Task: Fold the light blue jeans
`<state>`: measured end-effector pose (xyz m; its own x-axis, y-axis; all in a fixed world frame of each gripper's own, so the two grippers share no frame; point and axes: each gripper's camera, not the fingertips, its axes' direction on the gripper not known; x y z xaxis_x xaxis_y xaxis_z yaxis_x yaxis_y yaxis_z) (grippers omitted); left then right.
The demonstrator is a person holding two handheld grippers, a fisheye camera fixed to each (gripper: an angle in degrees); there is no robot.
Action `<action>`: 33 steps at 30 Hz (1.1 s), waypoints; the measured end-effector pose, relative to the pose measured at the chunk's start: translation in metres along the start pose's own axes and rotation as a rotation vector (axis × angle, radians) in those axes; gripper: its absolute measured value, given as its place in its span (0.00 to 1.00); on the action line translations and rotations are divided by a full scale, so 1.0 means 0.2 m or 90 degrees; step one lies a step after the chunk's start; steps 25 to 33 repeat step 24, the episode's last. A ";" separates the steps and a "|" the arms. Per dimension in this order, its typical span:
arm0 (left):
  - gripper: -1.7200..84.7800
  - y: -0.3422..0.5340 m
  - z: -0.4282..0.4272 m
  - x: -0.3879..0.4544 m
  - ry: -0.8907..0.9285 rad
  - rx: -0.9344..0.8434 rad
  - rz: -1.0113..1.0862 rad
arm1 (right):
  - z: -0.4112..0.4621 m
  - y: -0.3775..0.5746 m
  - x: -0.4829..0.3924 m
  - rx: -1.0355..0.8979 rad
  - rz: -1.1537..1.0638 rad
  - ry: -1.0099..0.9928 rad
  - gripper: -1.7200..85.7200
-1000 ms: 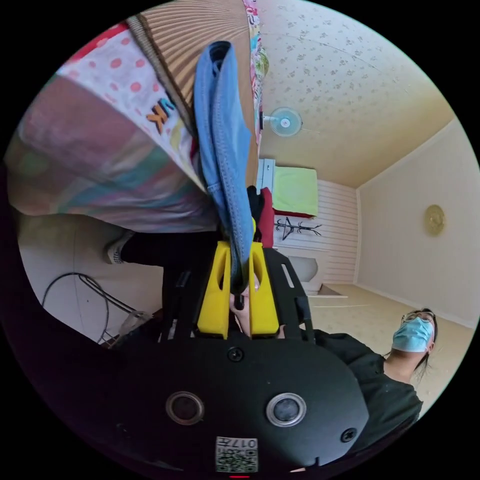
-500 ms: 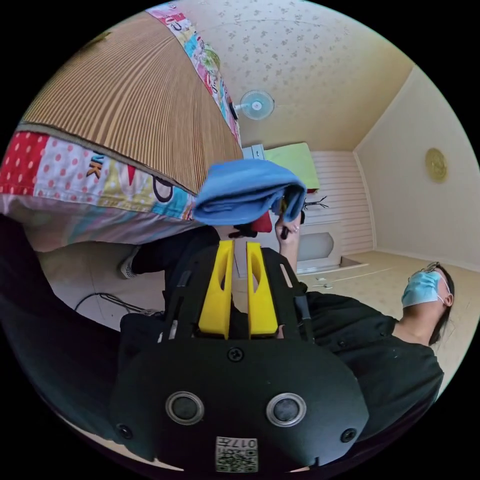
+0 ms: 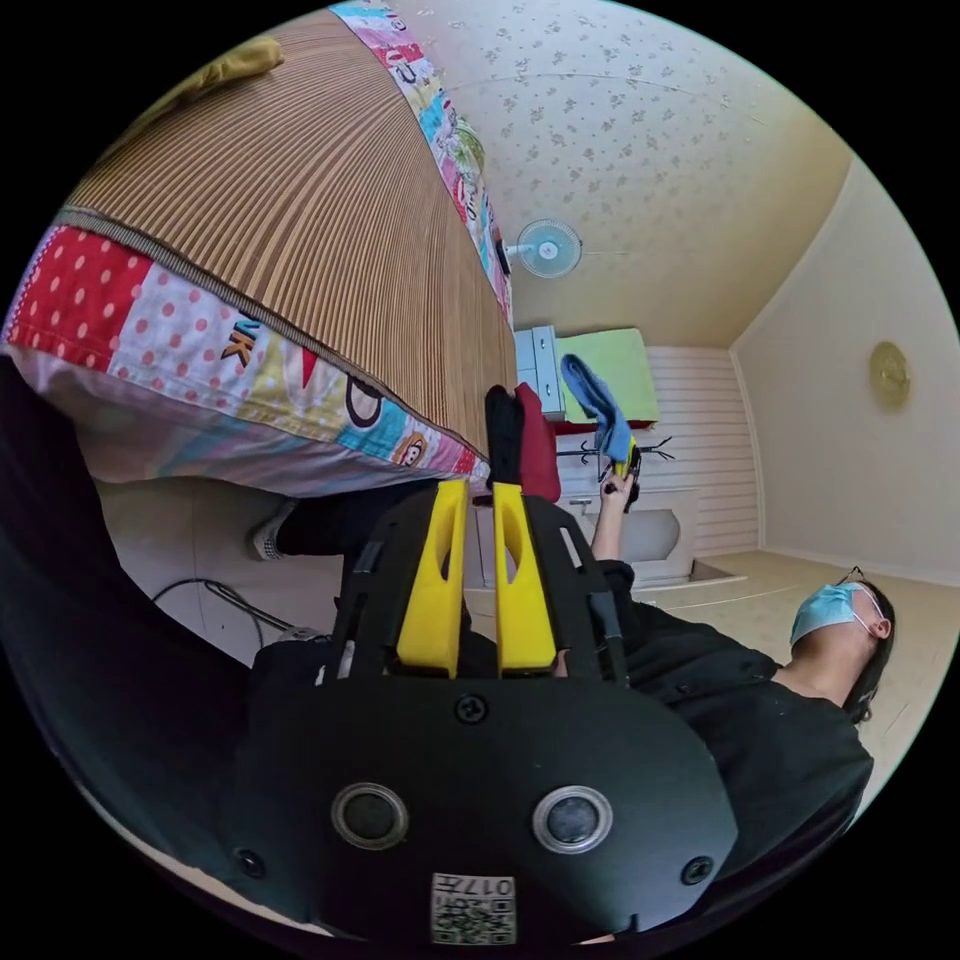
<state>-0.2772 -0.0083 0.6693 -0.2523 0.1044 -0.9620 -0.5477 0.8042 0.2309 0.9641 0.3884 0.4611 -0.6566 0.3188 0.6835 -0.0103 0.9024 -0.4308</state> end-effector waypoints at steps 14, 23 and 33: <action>0.09 0.01 0.61 -0.12 -0.021 -0.013 -0.035 | -0.51 0.88 0.83 0.236 0.268 0.045 0.09; 0.14 -0.07 0.51 0.06 -0.298 0.154 0.062 | -0.35 1.12 0.58 0.086 0.403 0.277 0.03; 0.15 -0.13 0.45 0.09 -0.363 0.174 0.079 | -0.32 1.10 0.61 0.021 0.426 0.298 0.03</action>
